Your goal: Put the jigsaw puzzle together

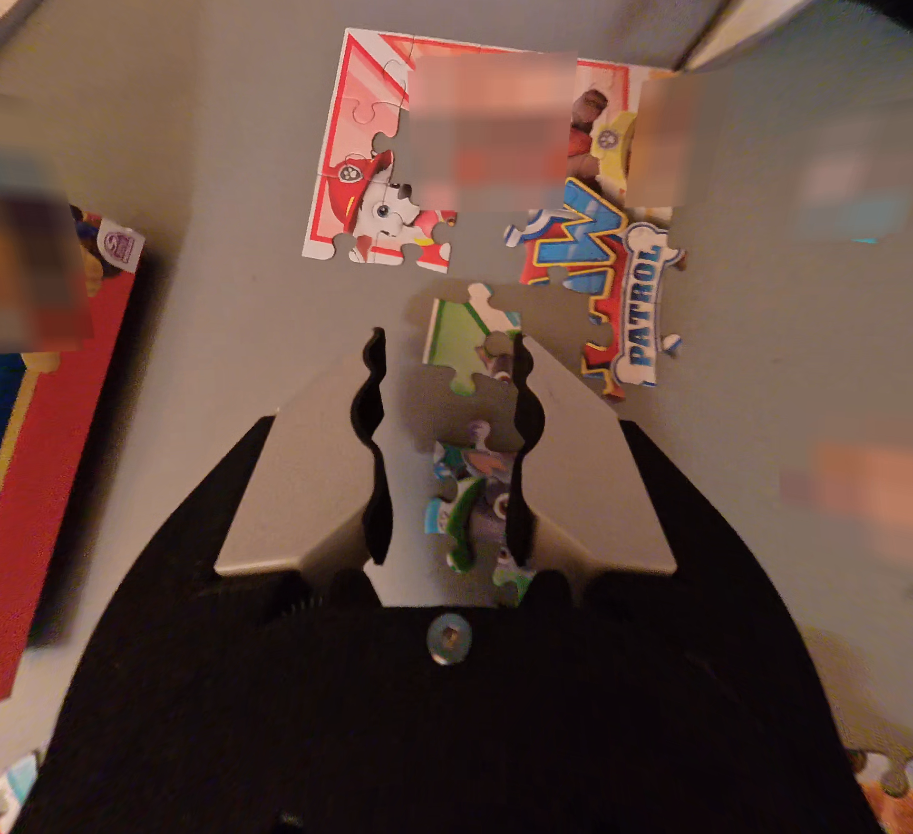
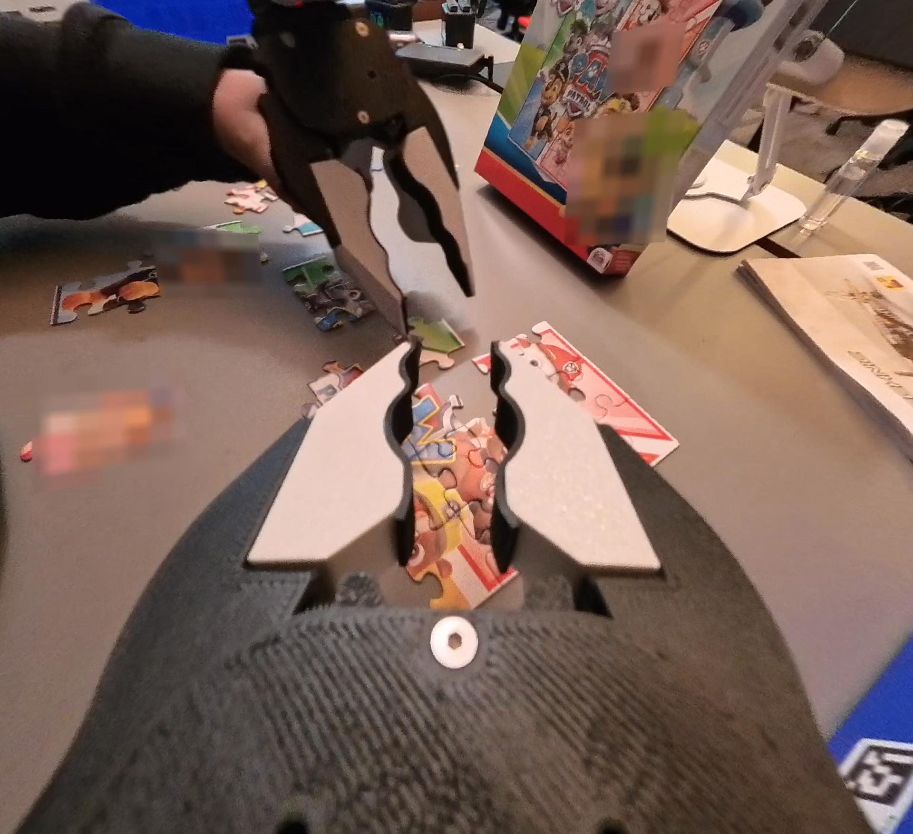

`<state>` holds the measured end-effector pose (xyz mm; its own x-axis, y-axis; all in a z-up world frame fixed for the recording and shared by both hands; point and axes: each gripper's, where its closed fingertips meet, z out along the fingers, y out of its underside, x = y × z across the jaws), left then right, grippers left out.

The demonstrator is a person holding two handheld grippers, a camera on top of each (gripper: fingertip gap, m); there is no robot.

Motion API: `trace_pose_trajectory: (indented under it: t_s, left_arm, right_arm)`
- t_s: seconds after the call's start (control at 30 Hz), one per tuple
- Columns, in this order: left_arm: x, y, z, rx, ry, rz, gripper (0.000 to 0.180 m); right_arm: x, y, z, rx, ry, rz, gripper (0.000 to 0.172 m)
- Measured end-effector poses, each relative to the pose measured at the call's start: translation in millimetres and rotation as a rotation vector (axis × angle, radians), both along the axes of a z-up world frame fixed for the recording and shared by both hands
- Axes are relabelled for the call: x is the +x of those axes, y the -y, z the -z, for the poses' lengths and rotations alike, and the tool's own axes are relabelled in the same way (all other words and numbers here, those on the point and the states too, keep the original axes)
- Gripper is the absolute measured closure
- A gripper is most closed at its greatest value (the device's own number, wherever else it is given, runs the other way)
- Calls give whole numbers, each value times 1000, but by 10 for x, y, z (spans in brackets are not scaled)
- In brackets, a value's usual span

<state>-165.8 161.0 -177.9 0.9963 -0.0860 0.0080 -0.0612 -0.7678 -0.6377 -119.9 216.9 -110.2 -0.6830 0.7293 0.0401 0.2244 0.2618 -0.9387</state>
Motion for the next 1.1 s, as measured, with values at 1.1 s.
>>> trace_pose_trajectory:
  t_s: [1.1]
  left_arm:
    - [-326, 601, -100, -152, -18, -39, 158]
  right_arm:
    - [-29, -45, 11, -20, -6, 10, 143]
